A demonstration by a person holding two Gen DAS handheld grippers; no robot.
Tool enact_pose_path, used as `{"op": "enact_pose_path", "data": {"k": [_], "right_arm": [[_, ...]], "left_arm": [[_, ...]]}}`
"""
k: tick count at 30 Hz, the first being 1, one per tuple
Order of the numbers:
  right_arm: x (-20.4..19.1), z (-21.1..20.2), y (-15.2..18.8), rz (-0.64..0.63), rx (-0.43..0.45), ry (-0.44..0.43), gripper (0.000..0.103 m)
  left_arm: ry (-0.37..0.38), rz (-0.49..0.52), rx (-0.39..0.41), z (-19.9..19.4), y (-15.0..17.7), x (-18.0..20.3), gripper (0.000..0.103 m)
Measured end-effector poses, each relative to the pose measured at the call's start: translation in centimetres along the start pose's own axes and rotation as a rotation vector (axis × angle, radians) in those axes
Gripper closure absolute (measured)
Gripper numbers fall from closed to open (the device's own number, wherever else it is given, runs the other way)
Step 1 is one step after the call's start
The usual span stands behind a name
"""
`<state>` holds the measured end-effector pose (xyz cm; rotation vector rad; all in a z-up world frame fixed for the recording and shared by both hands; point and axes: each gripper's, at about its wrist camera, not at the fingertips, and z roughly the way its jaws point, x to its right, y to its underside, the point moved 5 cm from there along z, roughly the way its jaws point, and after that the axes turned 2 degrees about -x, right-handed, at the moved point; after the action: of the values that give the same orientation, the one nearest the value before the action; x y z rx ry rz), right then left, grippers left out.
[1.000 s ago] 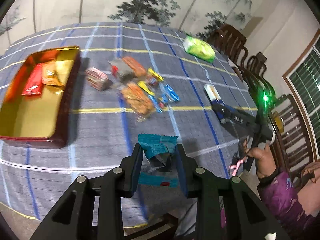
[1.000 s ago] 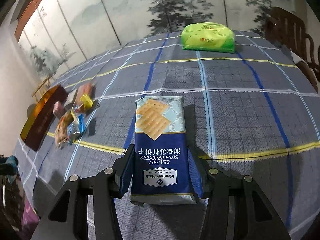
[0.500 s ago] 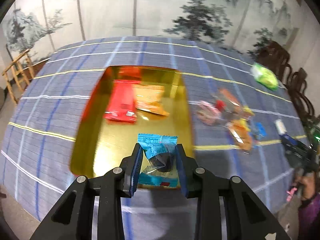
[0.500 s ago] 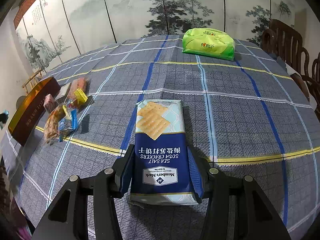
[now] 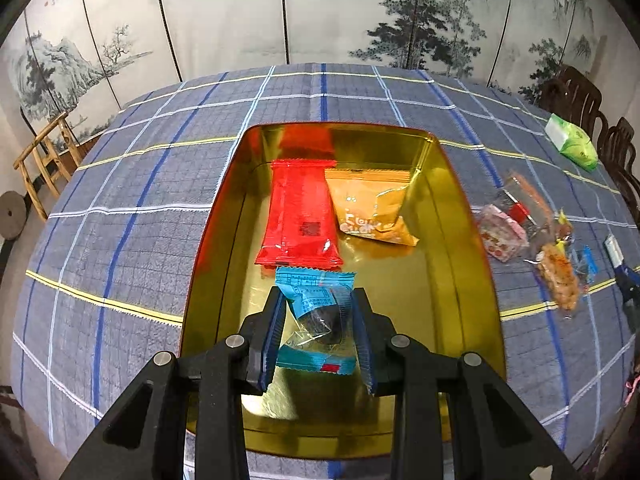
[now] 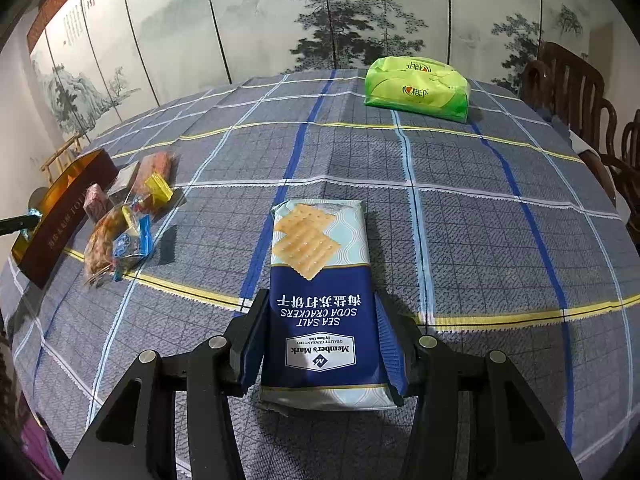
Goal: Organize snacks
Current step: 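Lower the teal candy into the tin and open the left tool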
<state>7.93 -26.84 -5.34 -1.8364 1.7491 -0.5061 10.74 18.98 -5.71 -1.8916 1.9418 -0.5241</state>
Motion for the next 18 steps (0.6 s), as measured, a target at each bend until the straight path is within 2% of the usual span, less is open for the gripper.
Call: {"op": "enact_pose_path", "data": {"k": [18], "right_arm": [[-0.2,0.1,0.0,-0.004,-0.002,0.01,0.052]], "left_arm": [[-0.083,0.028,-0.021,2.1,0.4,-1.1,0.073]]}}
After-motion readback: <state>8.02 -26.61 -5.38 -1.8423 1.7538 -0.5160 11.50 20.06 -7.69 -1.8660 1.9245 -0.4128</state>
